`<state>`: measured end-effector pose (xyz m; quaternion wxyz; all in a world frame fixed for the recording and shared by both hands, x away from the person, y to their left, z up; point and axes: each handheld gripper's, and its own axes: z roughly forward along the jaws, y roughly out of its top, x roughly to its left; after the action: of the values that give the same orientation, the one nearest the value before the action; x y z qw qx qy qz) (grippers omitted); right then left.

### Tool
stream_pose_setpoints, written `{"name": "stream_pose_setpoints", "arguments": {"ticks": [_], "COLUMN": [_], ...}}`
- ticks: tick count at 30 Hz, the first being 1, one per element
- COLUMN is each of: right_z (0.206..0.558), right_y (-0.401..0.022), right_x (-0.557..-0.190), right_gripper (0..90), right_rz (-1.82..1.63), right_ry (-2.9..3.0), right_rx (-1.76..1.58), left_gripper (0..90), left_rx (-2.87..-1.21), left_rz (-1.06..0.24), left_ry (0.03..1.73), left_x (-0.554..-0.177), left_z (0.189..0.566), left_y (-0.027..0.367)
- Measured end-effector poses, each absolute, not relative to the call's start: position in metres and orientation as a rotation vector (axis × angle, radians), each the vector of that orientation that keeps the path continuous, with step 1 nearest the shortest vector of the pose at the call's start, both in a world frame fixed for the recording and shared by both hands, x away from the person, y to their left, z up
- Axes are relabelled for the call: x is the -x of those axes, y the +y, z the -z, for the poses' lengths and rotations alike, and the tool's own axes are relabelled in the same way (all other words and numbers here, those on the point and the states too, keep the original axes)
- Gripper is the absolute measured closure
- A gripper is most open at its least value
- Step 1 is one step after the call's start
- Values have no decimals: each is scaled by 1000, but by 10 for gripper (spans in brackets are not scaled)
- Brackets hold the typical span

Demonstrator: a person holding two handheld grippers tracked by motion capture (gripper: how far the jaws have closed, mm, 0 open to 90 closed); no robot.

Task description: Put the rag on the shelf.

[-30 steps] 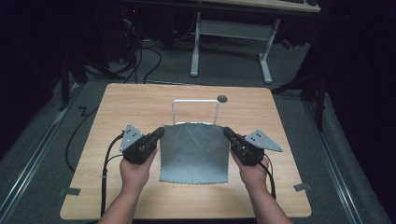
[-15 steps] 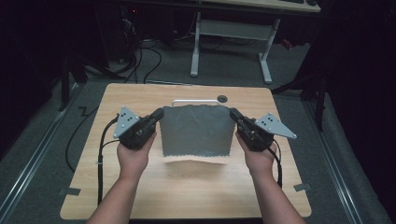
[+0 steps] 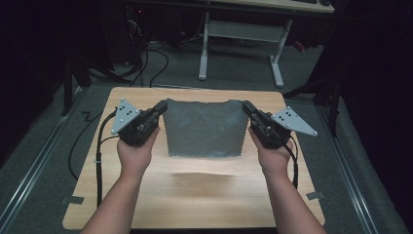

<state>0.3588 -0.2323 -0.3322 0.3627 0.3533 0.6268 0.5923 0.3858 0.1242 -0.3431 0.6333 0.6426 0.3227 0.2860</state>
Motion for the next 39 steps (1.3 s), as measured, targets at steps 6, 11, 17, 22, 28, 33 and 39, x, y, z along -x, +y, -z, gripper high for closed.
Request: {"name": "stream_pose_setpoints", "arguments": {"ticks": [6, 11, 17, 22, 28, 33, 39], "right_z": [331, 329, 325, 322, 320, 327, 354], "right_y": [-233, -234, -230, -228, -229, -226, -225], "right_x": [-376, -399, -423, -446, -477, -499, -520], "right_gripper": [892, 893, 893, 893, 893, 893, 892], "right_rz": [-1511, -1506, -1493, -1478, -1472, -1427, -1321], "right_ry": [1624, 1627, 1616, 1607, 1611, 1640, 1723], "right_rx": [-945, -995, -1011, -1015, -1060, -1090, -1140], "left_gripper": [900, 900, 900, 900, 900, 900, 900], "left_rx": [-1483, -1504, -1494, -1506, -1544, -1599, -1659], "left_rz": [-665, -678, -701, -731, -777, -780, -703], "left_ry": [743, 752, 773, 787, 788, 827, 887], "left_x": [-407, -428, -455, -476, -501, -522, -538], "left_z": [343, 340, 338, 333, 334, 347, 377], "left_y": [122, 119, 117, 114, 110, 107, 105]}}
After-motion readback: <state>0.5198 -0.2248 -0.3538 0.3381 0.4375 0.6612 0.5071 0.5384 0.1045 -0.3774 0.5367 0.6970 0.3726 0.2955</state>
